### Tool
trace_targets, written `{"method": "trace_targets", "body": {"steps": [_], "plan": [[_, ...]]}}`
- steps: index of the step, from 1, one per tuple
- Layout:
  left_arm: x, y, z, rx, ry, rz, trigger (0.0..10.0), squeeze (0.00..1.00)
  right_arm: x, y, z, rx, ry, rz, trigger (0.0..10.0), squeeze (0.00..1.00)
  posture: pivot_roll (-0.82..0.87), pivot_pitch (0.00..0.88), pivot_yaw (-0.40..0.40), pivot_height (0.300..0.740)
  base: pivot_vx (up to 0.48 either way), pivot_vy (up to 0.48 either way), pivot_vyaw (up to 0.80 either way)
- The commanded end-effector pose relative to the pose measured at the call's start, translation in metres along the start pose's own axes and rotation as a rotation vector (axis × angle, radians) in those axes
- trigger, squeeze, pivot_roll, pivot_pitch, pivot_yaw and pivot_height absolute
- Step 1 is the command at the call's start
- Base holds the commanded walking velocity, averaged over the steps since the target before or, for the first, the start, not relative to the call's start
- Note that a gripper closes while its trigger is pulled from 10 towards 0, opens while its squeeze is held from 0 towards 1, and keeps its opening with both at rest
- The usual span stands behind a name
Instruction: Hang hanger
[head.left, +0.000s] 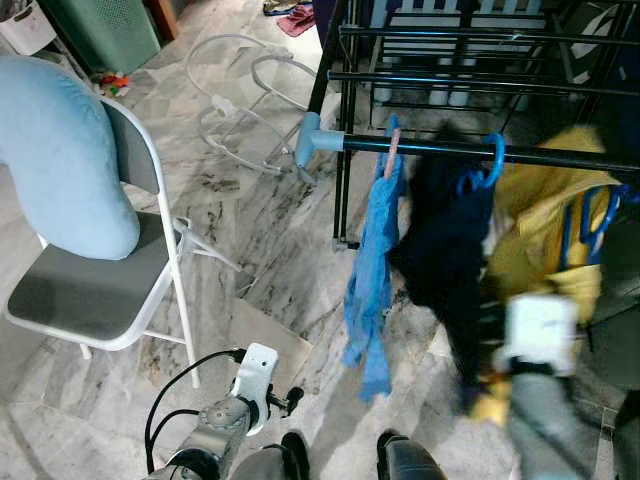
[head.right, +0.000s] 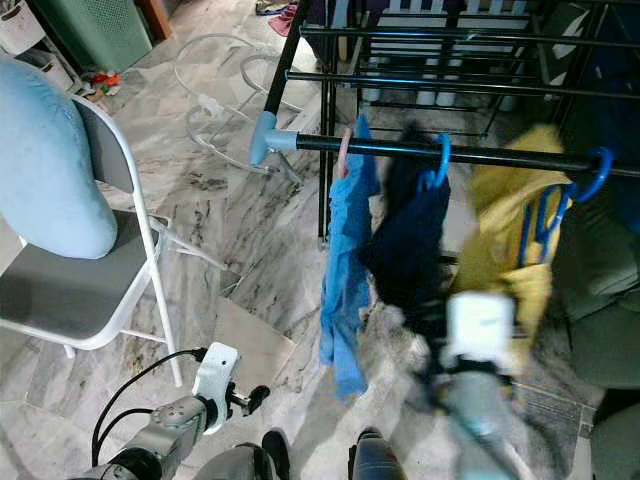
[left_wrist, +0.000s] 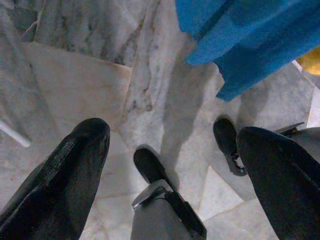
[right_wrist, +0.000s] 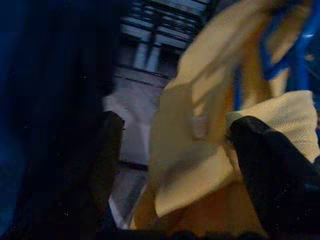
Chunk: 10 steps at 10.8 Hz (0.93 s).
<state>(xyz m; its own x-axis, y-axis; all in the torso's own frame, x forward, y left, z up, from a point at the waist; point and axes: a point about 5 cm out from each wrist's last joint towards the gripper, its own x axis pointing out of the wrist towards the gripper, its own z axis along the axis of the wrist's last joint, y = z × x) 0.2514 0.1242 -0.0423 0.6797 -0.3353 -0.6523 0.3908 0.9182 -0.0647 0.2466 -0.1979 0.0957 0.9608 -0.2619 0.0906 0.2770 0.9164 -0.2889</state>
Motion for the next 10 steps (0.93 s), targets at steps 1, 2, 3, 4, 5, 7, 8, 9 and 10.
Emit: {"method": "trace_targets", "body": {"steps": [1, 2, 3, 4, 5, 7, 8, 9, 10], "plan": [[-0.005, 0.006, -0.016, -0.016, 0.052, 0.02, 10.0, 0.0, -0.006, 0.005, -0.008, -0.009, 0.023, 0.008, 10.0, 1.0, -0.25, 0.202, 0.132, 0.74, 0.0, 0.0, 0.0], [-0.006, 0.007, -0.016, -0.013, 0.056, 0.031, 10.0, 0.0, -0.005, 0.004, -0.007, -0.018, 0.0, -0.012, 10.0, 1.0, -0.24, 0.201, 0.128, 0.74, 0.0, 0.0, 0.0], [-0.006, 0.008, -0.017, -0.01, 0.058, 0.039, 10.0, 0.0, 0.0, 0.0, 0.0, -0.031, -0.048, -0.028, 10.0, 1.0, -0.24, 0.202, 0.128, 0.74, 0.0, 0.0, 0.0], [-0.006, 0.009, -0.017, -0.009, 0.06, 0.042, 10.0, 0.0, 0.005, -0.004, 0.012, -0.062, -0.112, -0.046, 10.0, 1.0, -0.24, 0.202, 0.13, 0.74, 0.0, 0.0, 0.0], [-0.006, 0.009, -0.017, -0.009, 0.061, 0.044, 10.0, 0.0, 0.008, -0.008, 0.023, -0.093, -0.17, -0.066, 10.0, 1.0, -0.24, 0.202, 0.13, 0.74, 0.0, 0.0, 0.0], [-0.006, 0.008, -0.017, -0.009, 0.064, 0.044, 10.0, 0.0, 0.014, -0.017, 0.045, -0.158, -0.273, -0.132, 10.0, 1.0, -0.25, 0.199, 0.132, 0.74, 0.0, 0.0, 0.0], [-0.005, 0.006, -0.018, -0.009, 0.068, 0.044, 10.0, 0.0, 0.016, -0.016, 0.053, -0.186, -0.316, -0.131, 10.0, 1.0, -0.25, 0.196, 0.132, 0.74, 0.0, 0.0, 0.0], [-0.004, 0.003, -0.017, -0.007, 0.073, 0.046, 10.0, 0.0, 0.016, -0.012, 0.06, -0.188, -0.347, -0.122, 10.0, 1.0, -0.25, 0.194, 0.133, 0.74, 0.0, 0.0, 0.0], [-0.004, 0.002, -0.017, -0.004, 0.075, 0.05, 10.0, 0.0, 0.016, -0.011, 0.06, -0.18, -0.34, -0.122, 10.0, 1.0, -0.25, 0.193, 0.133, 0.74, 0.0, 0.0, 0.0]]}}
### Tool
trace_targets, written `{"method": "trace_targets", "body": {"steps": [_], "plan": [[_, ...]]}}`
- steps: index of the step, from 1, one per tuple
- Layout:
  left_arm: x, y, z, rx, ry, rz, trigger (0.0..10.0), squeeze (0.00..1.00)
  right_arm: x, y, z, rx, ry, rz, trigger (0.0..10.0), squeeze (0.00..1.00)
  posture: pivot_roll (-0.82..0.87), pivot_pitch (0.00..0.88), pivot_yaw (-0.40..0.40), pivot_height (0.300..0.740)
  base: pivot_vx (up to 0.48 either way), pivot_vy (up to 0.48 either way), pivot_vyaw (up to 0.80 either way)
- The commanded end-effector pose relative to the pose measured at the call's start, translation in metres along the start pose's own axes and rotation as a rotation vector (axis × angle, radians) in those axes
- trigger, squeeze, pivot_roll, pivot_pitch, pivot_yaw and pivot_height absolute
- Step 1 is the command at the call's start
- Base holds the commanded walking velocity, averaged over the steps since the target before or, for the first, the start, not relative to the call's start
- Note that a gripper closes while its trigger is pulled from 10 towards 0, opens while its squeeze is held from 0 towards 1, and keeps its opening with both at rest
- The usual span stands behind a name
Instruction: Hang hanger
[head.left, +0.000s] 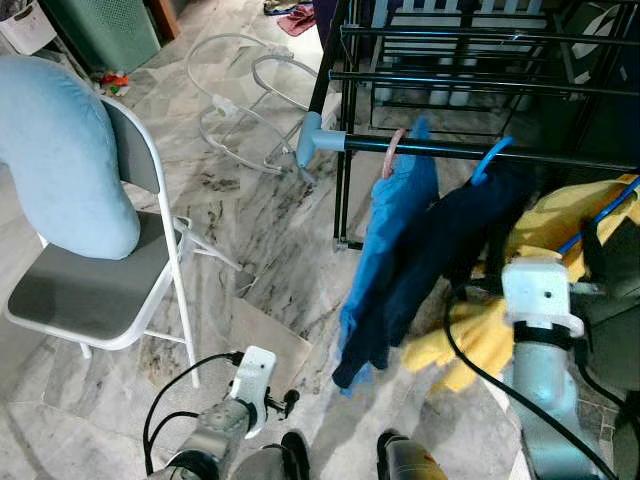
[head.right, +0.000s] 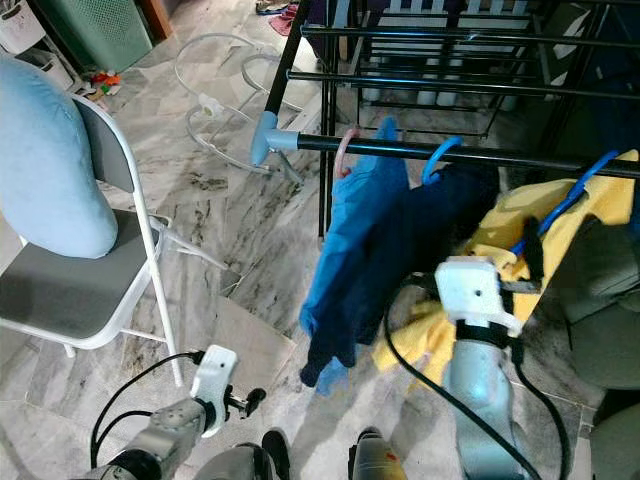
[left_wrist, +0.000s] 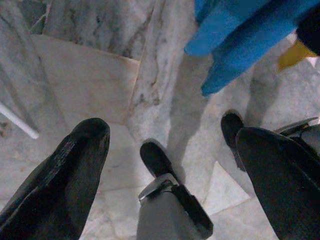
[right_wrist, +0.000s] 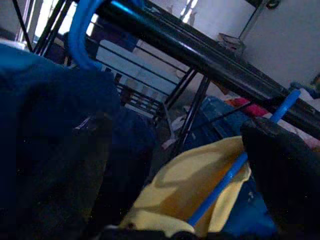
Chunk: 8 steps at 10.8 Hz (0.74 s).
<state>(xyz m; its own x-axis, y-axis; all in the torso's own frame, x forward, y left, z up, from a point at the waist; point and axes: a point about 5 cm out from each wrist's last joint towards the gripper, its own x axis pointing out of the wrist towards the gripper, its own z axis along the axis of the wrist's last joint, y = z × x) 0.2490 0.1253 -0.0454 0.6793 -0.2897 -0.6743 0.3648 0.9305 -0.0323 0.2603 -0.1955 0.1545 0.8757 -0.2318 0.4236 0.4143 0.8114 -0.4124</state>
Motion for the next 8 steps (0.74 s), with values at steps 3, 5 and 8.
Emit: {"method": "trace_targets", "body": {"steps": [3, 5, 8], "plan": [[-0.0054, 0.009, -0.0165, -0.008, 0.062, 0.035, 10.0, 0.0, -0.0056, 0.0055, -0.0051, 0.07, 0.053, 0.034, 10.0, 0.96, -0.24, 0.196, 0.135, 0.74, -0.269, 0.0, 0.0], [-0.0063, 0.0116, -0.0174, -0.006, 0.064, 0.041, 10.0, 0.0, -0.0061, 0.0078, -0.0053, 0.075, 0.055, 0.055, 10.0, 0.82, -0.24, 0.197, 0.133, 0.74, -0.3, 0.0, 0.0], [-0.0056, 0.0113, -0.0152, -0.006, 0.057, 0.045, 10.0, 0.0, -0.0051, 0.0114, -0.0069, 0.076, 0.057, 0.089, 10.0, 0.76, -0.24, 0.193, 0.126, 0.74, -0.307, 0.0, 0.0]]}}
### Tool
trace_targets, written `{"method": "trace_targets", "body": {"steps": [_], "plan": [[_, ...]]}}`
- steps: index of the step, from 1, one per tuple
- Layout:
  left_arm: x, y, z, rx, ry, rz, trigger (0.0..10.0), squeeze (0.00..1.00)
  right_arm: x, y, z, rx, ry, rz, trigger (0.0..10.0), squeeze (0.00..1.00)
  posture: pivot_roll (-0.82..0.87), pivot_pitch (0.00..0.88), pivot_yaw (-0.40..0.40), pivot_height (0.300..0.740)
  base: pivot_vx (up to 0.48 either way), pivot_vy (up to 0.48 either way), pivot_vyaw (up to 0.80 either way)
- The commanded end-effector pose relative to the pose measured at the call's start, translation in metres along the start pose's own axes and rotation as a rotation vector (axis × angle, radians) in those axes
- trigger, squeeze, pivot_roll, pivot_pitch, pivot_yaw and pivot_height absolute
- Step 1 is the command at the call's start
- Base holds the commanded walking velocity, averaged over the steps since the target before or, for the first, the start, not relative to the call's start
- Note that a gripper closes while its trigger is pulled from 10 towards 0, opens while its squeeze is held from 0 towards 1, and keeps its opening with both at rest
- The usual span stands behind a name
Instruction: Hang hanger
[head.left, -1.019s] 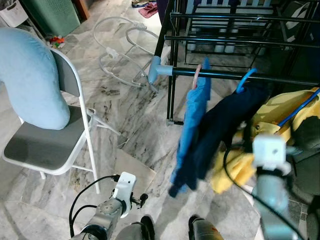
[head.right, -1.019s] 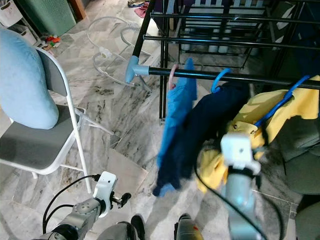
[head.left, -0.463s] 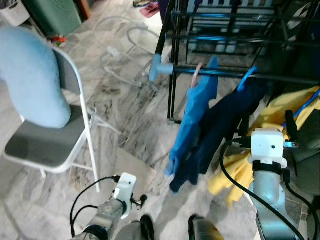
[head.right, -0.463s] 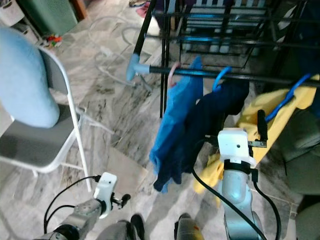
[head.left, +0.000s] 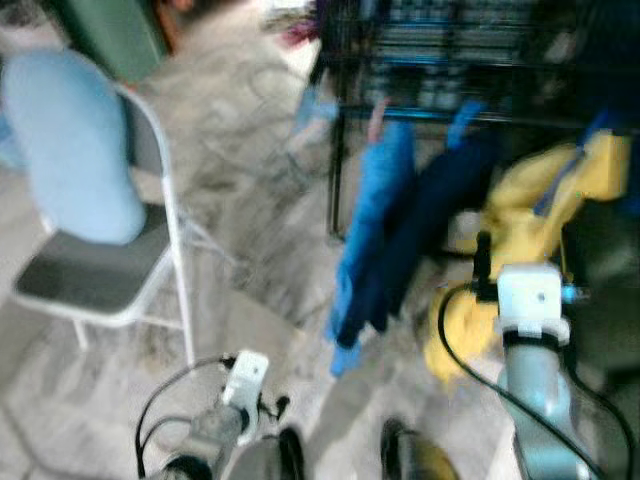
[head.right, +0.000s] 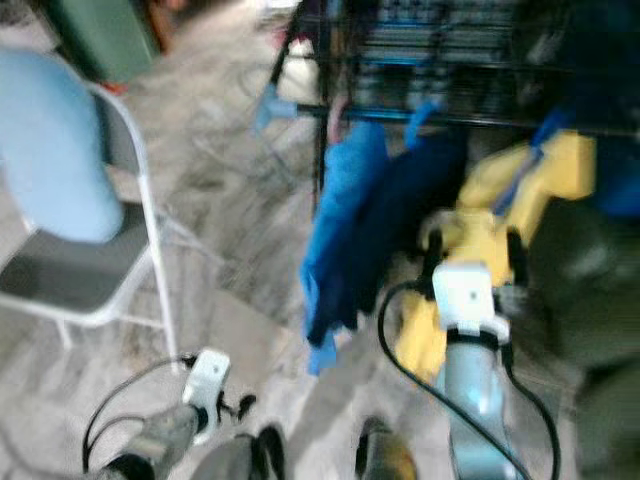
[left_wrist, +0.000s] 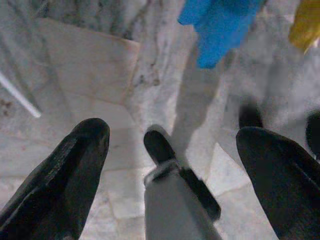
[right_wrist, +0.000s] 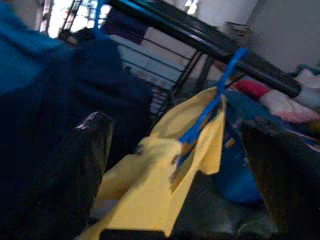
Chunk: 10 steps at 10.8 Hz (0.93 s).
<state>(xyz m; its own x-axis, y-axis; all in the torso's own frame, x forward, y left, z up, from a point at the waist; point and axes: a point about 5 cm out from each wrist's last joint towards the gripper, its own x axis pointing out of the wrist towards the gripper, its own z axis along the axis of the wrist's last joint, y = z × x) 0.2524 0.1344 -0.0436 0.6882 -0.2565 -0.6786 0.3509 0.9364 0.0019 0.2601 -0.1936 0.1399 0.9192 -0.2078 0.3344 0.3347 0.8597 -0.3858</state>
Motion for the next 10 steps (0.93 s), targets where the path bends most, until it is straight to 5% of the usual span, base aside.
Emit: {"method": "trace_targets", "body": {"steps": [1, 4, 5, 9, 10], "plan": [[-0.004, 0.001, -0.016, -0.019, 0.051, 0.011, 10.0, 0.0, 0.003, 0.007, 0.006, 0.019, -0.022, 0.032, 10.0, 0.76, -0.24, 0.191, 0.124, 0.74, -0.307, 0.0, 0.0], [-0.004, 0.001, -0.016, -0.017, 0.046, 0.015, 10.0, 0.0, 0.003, 0.014, 0.001, 0.03, -0.014, 0.101, 10.0, 0.73, -0.23, 0.175, 0.109, 0.74, -0.306, 0.0, 0.0], [-0.004, 0.001, -0.016, -0.015, 0.046, 0.016, 10.0, 0.0, 0.0, 0.02, -0.003, 0.111, 0.024, 0.138, 10.0, 0.73, -0.23, 0.17, 0.11, 0.74, -0.3, 0.0, 0.0], [-0.007, 0.011, -0.021, 0.01, 0.079, 0.045, 10.0, 0.0, -0.03, 0.069, -0.028, 0.176, 0.149, 0.519, 10.0, 0.73, -0.21, 0.104, 0.109, 0.74, -0.136, 0.0, 0.0], [-0.008, 0.012, -0.026, 0.016, 0.098, 0.056, 10.0, 0.0, -0.04, 0.074, -0.047, 0.184, 0.24, 0.538, 10.0, 0.73, -0.21, 0.084, 0.101, 0.74, 0.0, 0.0, 0.0]]}}
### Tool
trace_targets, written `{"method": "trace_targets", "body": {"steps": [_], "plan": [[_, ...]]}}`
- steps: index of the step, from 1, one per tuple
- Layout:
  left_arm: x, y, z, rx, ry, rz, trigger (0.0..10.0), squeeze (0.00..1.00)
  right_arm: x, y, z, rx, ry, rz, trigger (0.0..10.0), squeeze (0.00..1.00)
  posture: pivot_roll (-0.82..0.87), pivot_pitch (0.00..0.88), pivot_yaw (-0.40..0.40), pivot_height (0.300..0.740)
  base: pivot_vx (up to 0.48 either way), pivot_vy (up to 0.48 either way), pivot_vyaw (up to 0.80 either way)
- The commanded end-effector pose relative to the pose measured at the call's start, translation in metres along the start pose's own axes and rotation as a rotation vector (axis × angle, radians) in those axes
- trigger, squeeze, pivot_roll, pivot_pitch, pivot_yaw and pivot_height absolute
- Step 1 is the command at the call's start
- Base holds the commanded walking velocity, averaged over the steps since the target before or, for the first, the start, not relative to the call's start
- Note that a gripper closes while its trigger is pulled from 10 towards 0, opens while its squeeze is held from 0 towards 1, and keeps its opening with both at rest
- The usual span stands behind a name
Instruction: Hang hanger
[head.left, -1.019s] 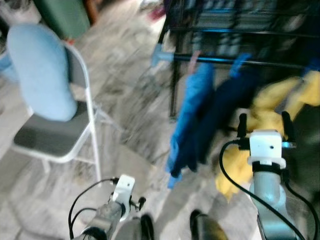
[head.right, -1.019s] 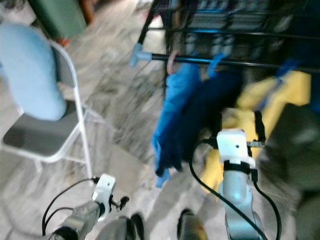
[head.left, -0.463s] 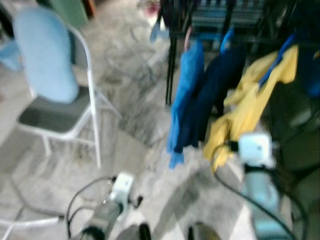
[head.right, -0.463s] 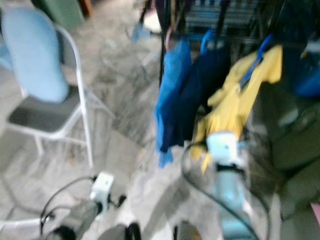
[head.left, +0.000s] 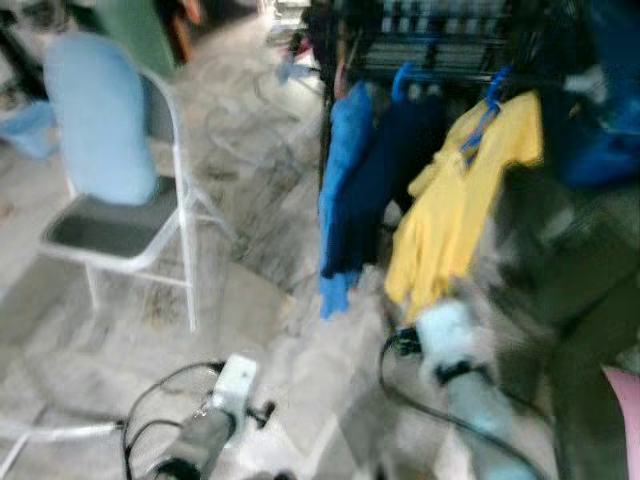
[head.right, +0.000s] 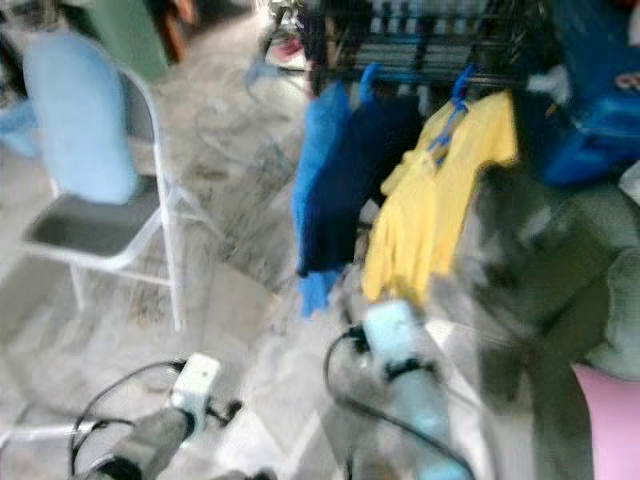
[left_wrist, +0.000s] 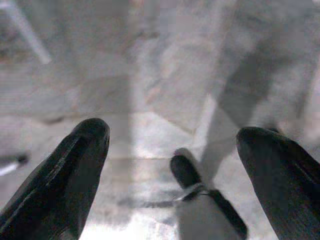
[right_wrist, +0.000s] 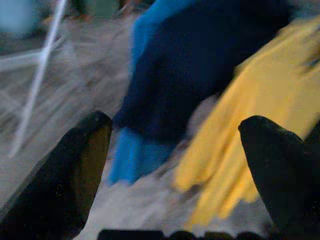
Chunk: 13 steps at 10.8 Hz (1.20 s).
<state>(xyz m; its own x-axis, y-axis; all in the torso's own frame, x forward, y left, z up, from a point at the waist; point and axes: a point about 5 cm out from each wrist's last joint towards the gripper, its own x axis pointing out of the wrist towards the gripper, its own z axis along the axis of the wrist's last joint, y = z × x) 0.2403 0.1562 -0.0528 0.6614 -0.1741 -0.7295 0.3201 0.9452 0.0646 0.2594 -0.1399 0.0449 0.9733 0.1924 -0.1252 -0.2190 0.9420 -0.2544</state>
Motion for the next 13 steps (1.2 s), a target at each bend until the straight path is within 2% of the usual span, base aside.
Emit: {"method": "trace_targets", "body": {"steps": [1, 2, 3, 4, 6, 7, 8, 9, 11, 13], "plan": [[-0.002, -0.001, -0.014, -0.004, 0.056, 0.018, 10.0, 0.0, -0.004, 0.001, -0.037, 0.059, 0.166, 0.001, 10.0, 0.69, -0.19, 0.056, 0.085, 0.74, 0.0, 0.0, 0.0], [-0.003, -0.001, -0.016, -0.003, 0.069, 0.032, 10.0, 0.0, -0.008, 0.004, -0.061, 0.135, 0.295, 0.006, 10.0, 0.51, -0.17, 0.03, 0.069, 0.74, 0.0, 0.0, 0.0], [-0.004, 0.002, -0.021, 0.0, 0.09, 0.051, 10.0, 0.0, -0.018, 0.006, -0.087, 0.218, 0.443, -0.02, 10.0, 0.26, -0.14, 0.011, 0.054, 0.74, 0.0, 0.0, 0.0], [-0.005, 0.004, -0.025, -0.001, 0.104, 0.062, 10.0, 0.0, -0.024, 0.006, -0.098, 0.247, 0.513, -0.047, 10.0, 0.26, -0.12, 0.002, 0.051, 0.74, 0.0, 0.0, 0.0], [-0.013, 0.016, -0.045, -0.03, 0.161, 0.108, 10.0, 0.0, -0.036, 0.019, -0.115, 0.201, 0.645, 0.02, 10.0, 0.25, -0.09, 0.0, 0.014, 0.74, 0.0, 0.0, 0.0], [-0.015, 0.019, -0.049, -0.044, 0.169, 0.118, 10.0, 0.0, -0.04, 0.021, -0.119, 0.198, 0.678, 0.041, 10.0, 0.25, -0.06, 0.0, 0.001, 0.74, 0.0, 0.0, 0.0], [-0.018, 0.023, -0.054, -0.064, 0.179, 0.127, 10.0, 0.0, -0.041, 0.021, -0.121, 0.165, 0.695, 0.079, 10.0, 0.2, -0.04, 0.0, -0.009, 0.74, 0.0, 0.0, 0.0], [-0.022, 0.031, -0.062, -0.068, 0.197, 0.139, 10.0, 0.0, -0.044, 0.018, -0.123, 0.148, 0.714, 0.076, 10.0, 0.14, -0.04, 0.0, -0.011, 0.74, 0.0, 0.0, 0.0], [-0.029, 0.042, -0.071, -0.055, 0.223, 0.147, 10.0, 0.0, -0.048, 0.007, -0.127, 0.13, 0.736, 0.037, 10.0, 0.08, -0.06, 0.0, 0.005, 0.74, 0.0, 0.0, 0.0], [-0.027, 0.037, -0.069, -0.025, 0.227, 0.131, 10.0, 0.0, -0.06, -0.001, -0.135, 0.15, 0.77, -0.022, 10.0, 0.03, -0.07, 0.0, 0.027, 0.74, 0.0, 0.0, 0.0]]}}
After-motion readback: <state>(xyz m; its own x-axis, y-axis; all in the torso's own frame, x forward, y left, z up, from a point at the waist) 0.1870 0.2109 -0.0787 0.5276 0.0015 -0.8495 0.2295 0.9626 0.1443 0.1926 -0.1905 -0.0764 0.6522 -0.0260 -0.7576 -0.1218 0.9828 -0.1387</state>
